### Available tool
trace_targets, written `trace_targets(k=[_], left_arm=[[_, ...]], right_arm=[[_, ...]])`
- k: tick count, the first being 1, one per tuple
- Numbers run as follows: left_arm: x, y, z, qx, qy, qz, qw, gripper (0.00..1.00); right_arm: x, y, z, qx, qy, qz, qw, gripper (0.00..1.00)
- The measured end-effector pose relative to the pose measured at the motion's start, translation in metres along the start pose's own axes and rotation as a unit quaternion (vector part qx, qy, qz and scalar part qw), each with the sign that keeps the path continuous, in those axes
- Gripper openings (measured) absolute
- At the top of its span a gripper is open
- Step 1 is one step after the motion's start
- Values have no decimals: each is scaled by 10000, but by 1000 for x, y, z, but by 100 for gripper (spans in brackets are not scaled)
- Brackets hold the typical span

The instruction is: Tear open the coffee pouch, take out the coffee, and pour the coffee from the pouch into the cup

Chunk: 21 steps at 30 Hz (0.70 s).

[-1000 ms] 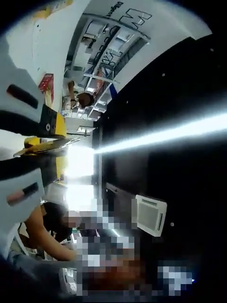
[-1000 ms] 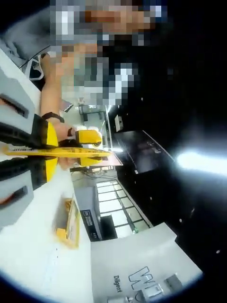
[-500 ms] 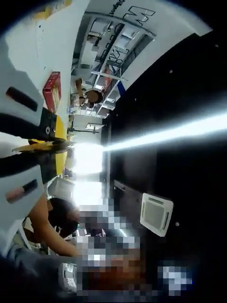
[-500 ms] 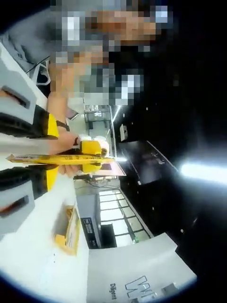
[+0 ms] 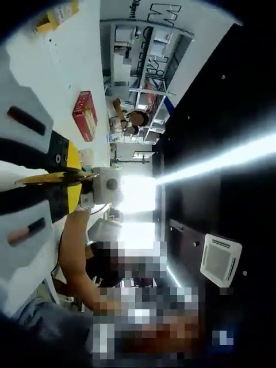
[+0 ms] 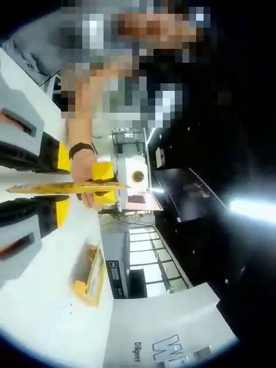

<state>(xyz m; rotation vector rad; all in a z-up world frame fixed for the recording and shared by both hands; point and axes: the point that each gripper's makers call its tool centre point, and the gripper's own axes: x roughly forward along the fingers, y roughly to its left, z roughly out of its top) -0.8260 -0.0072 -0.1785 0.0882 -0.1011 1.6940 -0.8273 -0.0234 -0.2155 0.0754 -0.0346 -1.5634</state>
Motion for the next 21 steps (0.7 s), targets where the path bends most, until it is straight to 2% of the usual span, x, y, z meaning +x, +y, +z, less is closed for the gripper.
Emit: trace_targets(k=[5, 8, 9, 10, 12, 13, 14, 15, 19, 21], left_arm=[[2, -4, 2, 55, 19, -76, 10000, 9], [1, -4, 4, 75, 1, -100, 9999, 9], [2, -5, 7, 118, -108, -142, 9998, 9], [4, -5, 12, 263, -341, -183, 9989, 10], [5, 2, 15, 559, -515, 45, 9971, 15], [6, 4, 16, 621, -558, 122, 9964, 24], [8, 2, 15, 552, -524, 78, 9971, 37], [8, 4, 14, 461, -503, 94, 9976, 43], [9, 11, 6, 317, -444, 158, 9984, 39], [11, 13, -4, 214, -266, 149, 9993, 38]], right_arm=[[3, 2, -3, -25, 106, 39, 9999, 14], [3, 4, -1, 14, 82, 80, 9999, 9], [2, 5, 1, 48, 38, 97, 9999, 9], [0, 6, 4, 81, -41, 99, 9999, 8], [-4, 4, 9, 193, -147, 74, 9997, 8], [-7, 4, 11, 189, -229, 81, 9995, 8], [-10, 2, 15, 208, -353, 48, 9991, 8], [-13, -3, 20, 262, -500, -41, 9984, 8], [-27, -10, 39, 370, -1046, -201, 9936, 8], [-31, -9, 48, 396, -1318, -190, 9903, 8]])
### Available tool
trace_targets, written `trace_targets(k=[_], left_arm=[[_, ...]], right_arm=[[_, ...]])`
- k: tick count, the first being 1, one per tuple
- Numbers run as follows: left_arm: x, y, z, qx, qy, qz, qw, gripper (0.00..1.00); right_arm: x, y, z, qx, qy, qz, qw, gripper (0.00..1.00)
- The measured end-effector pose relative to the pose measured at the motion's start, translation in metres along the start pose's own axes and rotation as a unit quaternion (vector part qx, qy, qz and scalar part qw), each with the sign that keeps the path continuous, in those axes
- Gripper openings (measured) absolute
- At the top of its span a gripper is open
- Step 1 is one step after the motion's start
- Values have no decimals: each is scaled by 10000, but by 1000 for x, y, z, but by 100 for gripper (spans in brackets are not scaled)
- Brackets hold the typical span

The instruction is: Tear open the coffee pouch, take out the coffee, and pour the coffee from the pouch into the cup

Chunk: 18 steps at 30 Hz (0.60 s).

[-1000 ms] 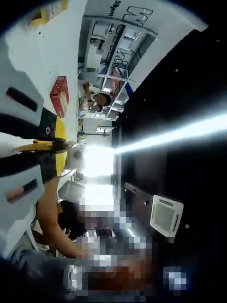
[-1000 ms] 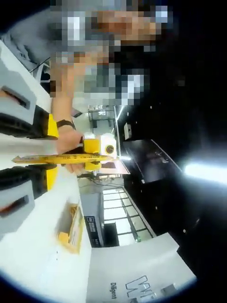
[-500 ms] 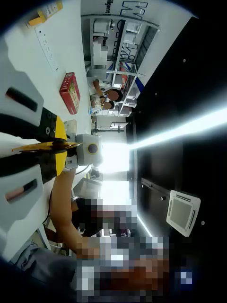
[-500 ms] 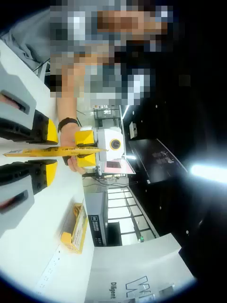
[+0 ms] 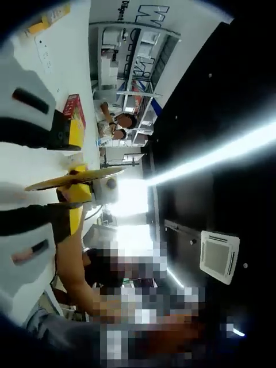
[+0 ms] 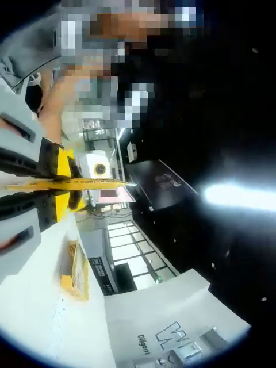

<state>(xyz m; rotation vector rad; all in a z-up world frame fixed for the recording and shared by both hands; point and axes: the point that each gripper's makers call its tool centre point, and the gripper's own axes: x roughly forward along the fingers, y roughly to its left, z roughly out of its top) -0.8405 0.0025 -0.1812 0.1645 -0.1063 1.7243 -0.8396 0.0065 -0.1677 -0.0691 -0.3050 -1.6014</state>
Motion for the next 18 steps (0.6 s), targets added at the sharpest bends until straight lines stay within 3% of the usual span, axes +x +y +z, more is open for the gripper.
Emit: trace_targets(k=[4, 8, 12, 18], left_arm=[[5, -2, -10, -91, 141, -61, 9998, 37], [9, -7, -19, 103, 316, -55, 9994, 28], [10, -7, -21, 169, 361, -57, 9992, 21], [9, -9, -25, 169, 417, -80, 9990, 18]], right_arm=[[2, 2, 3, -76, -21, -28, 10000, 8], [13, 12, -1, -285, -66, 88, 9995, 8], [26, 18, -20, -423, 303, 180, 9985, 8], [29, 23, -23, -546, 323, 188, 9978, 8]])
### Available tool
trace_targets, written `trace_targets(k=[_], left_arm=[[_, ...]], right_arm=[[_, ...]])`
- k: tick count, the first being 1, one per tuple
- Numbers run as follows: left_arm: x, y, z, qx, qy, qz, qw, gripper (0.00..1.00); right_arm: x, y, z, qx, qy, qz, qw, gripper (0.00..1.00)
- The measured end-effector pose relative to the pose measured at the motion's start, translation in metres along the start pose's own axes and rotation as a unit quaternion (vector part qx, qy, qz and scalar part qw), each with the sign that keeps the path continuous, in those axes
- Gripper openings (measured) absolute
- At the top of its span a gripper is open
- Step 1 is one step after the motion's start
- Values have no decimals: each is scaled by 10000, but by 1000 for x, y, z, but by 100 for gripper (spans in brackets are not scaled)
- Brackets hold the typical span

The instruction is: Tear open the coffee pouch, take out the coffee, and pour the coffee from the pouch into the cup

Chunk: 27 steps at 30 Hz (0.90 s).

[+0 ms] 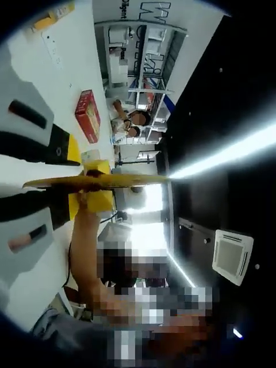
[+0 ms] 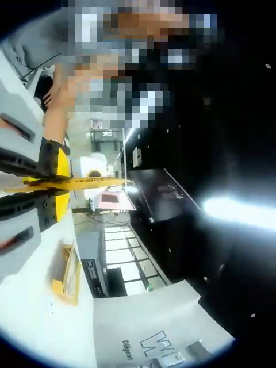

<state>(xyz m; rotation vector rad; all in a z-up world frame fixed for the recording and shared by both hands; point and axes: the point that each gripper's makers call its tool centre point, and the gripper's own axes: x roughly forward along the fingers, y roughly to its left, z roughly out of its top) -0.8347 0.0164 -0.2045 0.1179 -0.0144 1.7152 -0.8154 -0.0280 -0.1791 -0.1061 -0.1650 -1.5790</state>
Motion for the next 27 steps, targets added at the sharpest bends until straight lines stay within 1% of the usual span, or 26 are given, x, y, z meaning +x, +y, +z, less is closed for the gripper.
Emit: trace_targets(k=[2, 4, 7, 9, 10, 11, 12, 14, 18, 20, 24, 27], left_arm=[[0, -2, -1, 52, 41, -4, 10000, 16], [0, -4, -2, 85, 81, -50, 9999, 10], [0, -7, -2, 54, 115, -94, 9999, 9], [1, -8, -3, -9, 108, -126, 9999, 8], [1, -9, -4, -33, 108, -141, 9998, 8], [1, -9, -8, -84, 194, -150, 9997, 8], [1, -9, -12, -61, 268, -175, 9995, 8], [1, -9, -15, -54, 337, -206, 9992, 8], [2, -12, -15, -76, 373, -293, 9988, 8], [3, -11, -15, -90, 394, -307, 9987, 8], [4, -13, -18, -134, 441, -308, 9985, 8], [5, -14, -21, -213, 502, -342, 9979, 8]], right_arm=[[1, 0, -1, -1, -5, -24, 10000, 8], [3, 2, -2, -38, 12, -35, 10000, 8], [3, 4, -2, -108, 44, -12, 9999, 9], [3, 6, -2, -167, 116, 36, 9998, 10], [2, 6, 0, -238, 88, 4, 9997, 12], [1, 3, 7, -196, -37, -20, 9998, 16], [-2, -1, 14, -159, -129, 11, 9998, 18], [-6, -1, 24, -197, -279, -54, 9994, 19], [-16, -10, 39, -117, -541, -123, 9984, 18], [-19, -12, 43, -78, -590, -101, 9982, 17], [-17, -5, 49, -8, -712, 39, 9975, 14], [-14, -2, 49, -14, -691, 88, 9976, 13]])
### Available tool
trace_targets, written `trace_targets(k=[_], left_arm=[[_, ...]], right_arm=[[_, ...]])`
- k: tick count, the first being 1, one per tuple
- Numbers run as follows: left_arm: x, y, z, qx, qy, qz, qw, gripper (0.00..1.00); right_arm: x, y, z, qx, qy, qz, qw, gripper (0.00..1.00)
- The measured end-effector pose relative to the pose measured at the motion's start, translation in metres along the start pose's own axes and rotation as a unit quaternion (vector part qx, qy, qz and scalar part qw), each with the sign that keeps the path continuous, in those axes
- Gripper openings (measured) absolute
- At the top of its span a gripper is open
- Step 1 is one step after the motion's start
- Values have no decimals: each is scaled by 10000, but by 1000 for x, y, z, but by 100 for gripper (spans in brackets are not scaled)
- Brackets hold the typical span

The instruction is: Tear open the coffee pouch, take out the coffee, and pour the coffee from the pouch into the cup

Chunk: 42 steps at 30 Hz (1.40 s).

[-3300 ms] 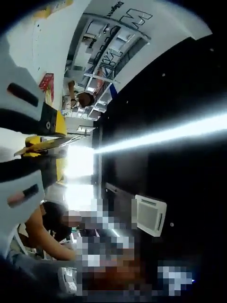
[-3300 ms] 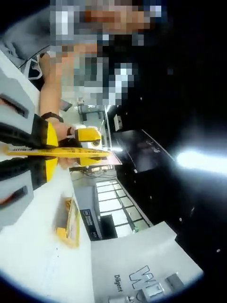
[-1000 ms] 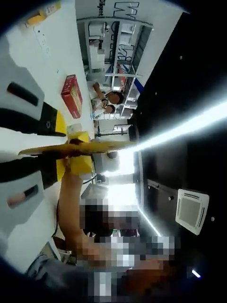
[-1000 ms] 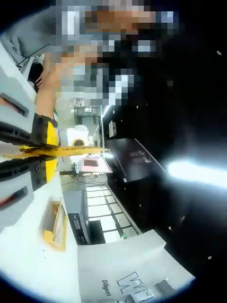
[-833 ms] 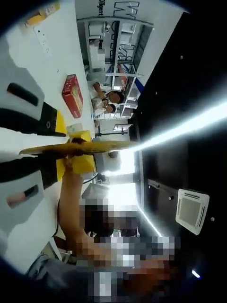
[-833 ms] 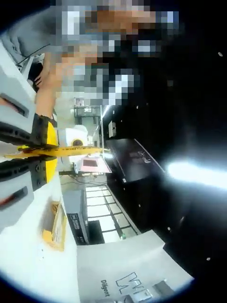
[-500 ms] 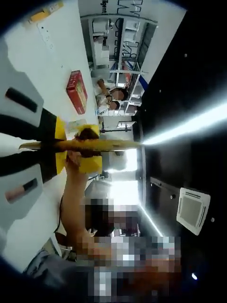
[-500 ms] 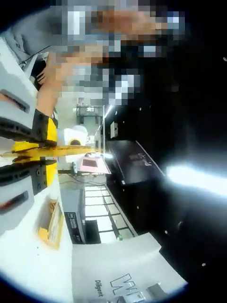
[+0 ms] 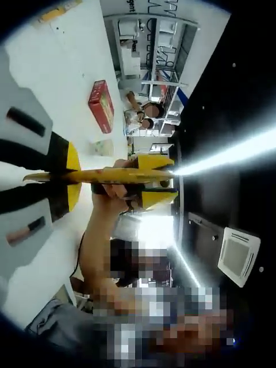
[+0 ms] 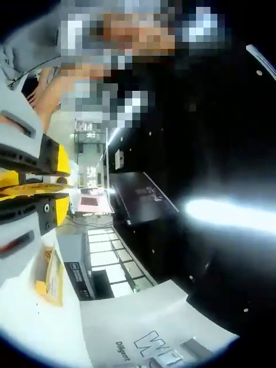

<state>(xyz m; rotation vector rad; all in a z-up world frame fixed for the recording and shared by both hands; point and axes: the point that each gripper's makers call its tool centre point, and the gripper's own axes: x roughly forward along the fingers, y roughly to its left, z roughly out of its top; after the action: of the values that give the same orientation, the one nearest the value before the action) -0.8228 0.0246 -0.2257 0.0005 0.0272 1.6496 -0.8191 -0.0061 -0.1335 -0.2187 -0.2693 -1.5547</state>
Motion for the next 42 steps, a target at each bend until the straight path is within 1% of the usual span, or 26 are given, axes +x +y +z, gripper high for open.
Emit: trace_targets(k=[3, 7, 13, 15, 17, 18, 19, 21, 22, 23, 25, 26, 27, 30, 31, 32, 34, 36, 38, 40, 41, 42], left_arm=[[0, -2, -2, -22, 78, -57, 10000, 8], [1, -5, -3, -24, 129, -116, 9998, 7], [1, -7, -4, -25, 159, -139, 9998, 7], [1, -8, -5, -8, 151, -128, 9998, 8], [3, -8, -3, 111, 51, -113, 9999, 10], [3, -8, -1, 173, -10, -119, 9998, 13], [4, -8, 0, 216, -53, -105, 9997, 20], [7, -5, 3, 315, -171, -21, 9994, 38], [7, -4, 4, 319, -197, -16, 9993, 41], [7, -5, 5, 288, -225, -43, 9993, 41], [6, -7, 5, 230, -218, -99, 9994, 32], [5, -8, 4, 220, -171, -121, 9995, 26], [4, -9, 3, 213, -108, -158, 9996, 17], [3, -11, 3, 88, -87, -243, 9996, 15], [3, -12, 3, 37, -73, -274, 9996, 14], [3, -12, 2, 20, -63, -284, 9996, 14], [3, -16, 2, -13, -61, -307, 9995, 14], [3, -19, 3, -119, -67, -372, 9992, 14], [2, -19, 6, -200, -110, -412, 9989, 15], [1, -19, 8, -270, -140, -433, 9986, 16], [1, -20, 8, -313, -134, -437, 9985, 16], [1, -20, 8, -319, -129, -425, 9985, 16]], right_arm=[[2, 1, -4, 30, 71, 50, 10000, 13], [1, 0, -4, 71, 88, 50, 9999, 8], [2, -1, -6, 81, 109, 53, 9999, 7], [2, -1, -6, 34, 125, 28, 9999, 6], [1, -1, -4, -23, 129, -13, 9999, 6], [1, -1, -3, -44, 123, -21, 9999, 6], [1, 0, -2, -57, 117, -21, 9999, 5], [3, 5, -3, 44, 110, 74, 9999, 5], [4, 7, -4, 72, 125, 103, 9998, 5], [6, 8, -5, 80, 142, 104, 9998, 5], [8, 8, -7, 36, 200, 69, 9998, 5], [8, 7, -8, -36, 214, 27, 9998, 5], [8, 5, -8, -126, 219, -37, 9997, 5], [5, -1, -8, -583, 249, -269, 9976, 5], [4, -5, -9, -849, 321, -411, 9950, 5], [3, -6, -9, -1030, 377, -481, 9928, 4], [3, -8, -9, -1297, 432, -588, 9889, 4], [3, -12, -10, -1627, 544, -771, 9822, 4], [2, -17, -9, -1968, 630, -1013, 9732, 4], [2, -21, -12, -2443, 861, -1234, 9580, 4], [4, -19, -11, -2611, 838, -1229, 9538, 4], [4, -17, -12, -2586, 828, -1237, 9544, 4]])
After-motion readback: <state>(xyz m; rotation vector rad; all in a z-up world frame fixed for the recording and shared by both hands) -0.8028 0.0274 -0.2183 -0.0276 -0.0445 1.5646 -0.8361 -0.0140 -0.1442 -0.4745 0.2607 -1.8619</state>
